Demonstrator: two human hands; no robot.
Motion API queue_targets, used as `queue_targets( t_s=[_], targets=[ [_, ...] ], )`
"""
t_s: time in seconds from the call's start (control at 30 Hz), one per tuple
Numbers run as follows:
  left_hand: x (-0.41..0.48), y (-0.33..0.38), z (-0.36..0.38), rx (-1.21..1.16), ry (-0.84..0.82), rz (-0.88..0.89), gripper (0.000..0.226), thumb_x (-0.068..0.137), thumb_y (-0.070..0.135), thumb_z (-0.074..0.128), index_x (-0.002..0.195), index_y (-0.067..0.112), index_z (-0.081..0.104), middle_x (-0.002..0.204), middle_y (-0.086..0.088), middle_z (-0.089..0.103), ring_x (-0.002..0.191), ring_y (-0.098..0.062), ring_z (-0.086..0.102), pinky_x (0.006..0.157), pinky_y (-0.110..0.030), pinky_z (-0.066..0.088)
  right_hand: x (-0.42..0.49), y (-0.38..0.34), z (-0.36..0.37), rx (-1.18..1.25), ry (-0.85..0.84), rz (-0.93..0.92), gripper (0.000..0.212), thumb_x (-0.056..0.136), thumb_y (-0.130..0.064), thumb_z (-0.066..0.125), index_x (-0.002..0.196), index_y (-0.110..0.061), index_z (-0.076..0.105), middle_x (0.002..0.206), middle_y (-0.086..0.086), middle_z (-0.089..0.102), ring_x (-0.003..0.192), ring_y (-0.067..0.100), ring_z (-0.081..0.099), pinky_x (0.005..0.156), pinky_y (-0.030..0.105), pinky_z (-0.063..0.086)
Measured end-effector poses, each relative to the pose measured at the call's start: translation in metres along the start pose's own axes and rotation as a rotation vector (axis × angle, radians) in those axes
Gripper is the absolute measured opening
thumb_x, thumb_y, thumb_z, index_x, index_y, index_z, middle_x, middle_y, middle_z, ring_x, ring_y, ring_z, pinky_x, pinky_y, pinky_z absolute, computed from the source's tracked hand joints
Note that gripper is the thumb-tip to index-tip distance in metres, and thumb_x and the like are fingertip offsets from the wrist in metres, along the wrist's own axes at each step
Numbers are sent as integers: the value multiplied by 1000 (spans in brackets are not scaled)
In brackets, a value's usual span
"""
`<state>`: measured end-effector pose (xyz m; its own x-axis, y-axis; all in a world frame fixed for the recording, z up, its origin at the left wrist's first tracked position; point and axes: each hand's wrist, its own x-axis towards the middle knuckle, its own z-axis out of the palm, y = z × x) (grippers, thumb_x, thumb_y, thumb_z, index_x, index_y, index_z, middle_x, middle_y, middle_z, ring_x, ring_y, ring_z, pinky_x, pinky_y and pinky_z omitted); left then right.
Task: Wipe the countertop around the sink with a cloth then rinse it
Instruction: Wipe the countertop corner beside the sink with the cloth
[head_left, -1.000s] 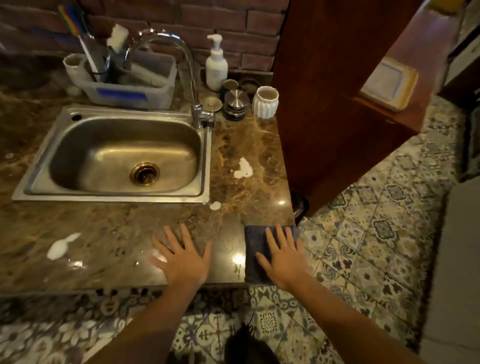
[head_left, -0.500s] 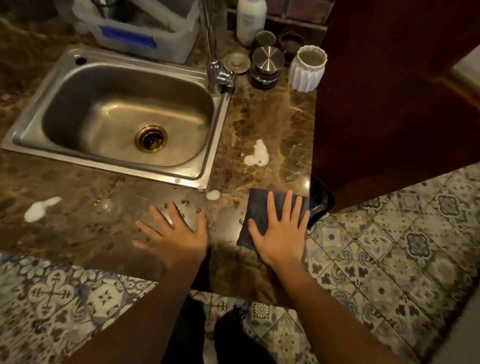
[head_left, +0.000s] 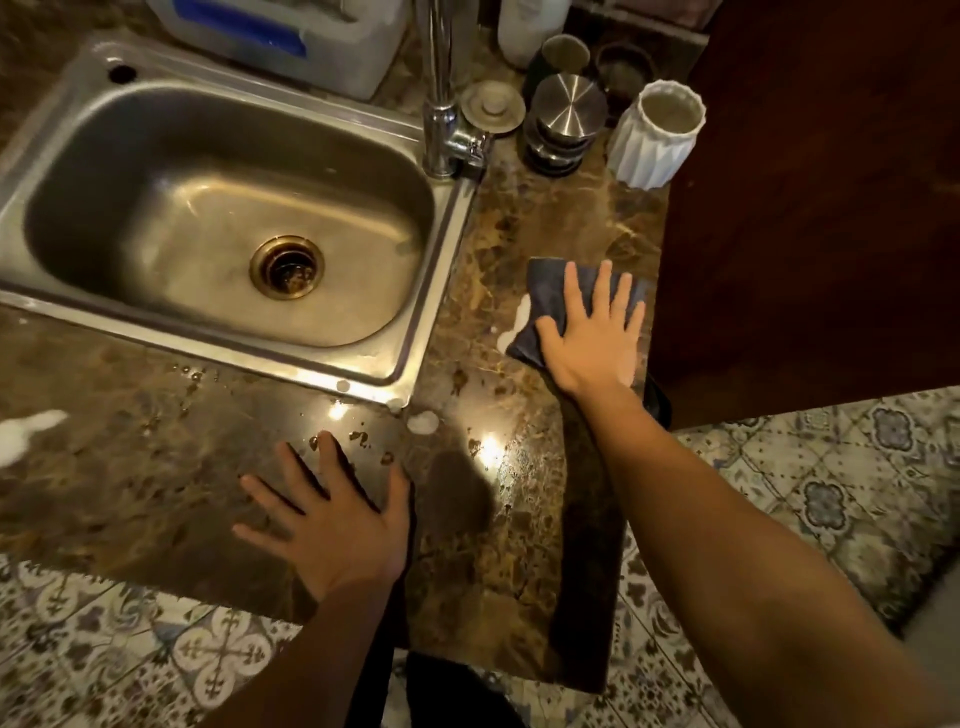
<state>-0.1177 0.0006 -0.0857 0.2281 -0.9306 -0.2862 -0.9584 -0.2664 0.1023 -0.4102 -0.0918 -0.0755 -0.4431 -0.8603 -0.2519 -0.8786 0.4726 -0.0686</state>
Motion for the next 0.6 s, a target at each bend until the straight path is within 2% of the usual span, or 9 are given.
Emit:
queue_targets(
  t_s=[0.17,0.3,0.43,0.6],
  targets=[
    [-3,1,-6,11,-24,-19,92,84,80,15,160,28,14,169,-11,1,152,-42,-12,115,-73,-2,-45,10,10,-40,-27,-365,74,97,-63,18,161,-31,-1,168,12,-9,154,34,-14,124,58,0],
    [-3,3,-9,12,-30,-29,89,86,79,20,158,29,16,169,-10,1,152,-43,-12,115,-73,-3,-88,26,24,-55,-38,-425,73,99,-58,24,162,-27,7,169,13,-5,155,35,-11,124,56,0],
    [-2,4,-7,3,-18,-18,88,87,78,22,159,28,16,169,-11,2,152,-43,-11,115,-73,-2,-73,35,19,-58,-7,-327,74,97,-57,24,162,-26,8,168,16,0,155,37,-5,124,55,2],
    [-1,3,-3,10,-9,-28,88,87,78,22,158,27,18,168,-12,5,153,-44,-9,115,-74,0,9,20,-3,-7,29,6,71,97,-54,16,162,-27,4,168,16,-1,155,37,-6,124,55,1]
  ],
)
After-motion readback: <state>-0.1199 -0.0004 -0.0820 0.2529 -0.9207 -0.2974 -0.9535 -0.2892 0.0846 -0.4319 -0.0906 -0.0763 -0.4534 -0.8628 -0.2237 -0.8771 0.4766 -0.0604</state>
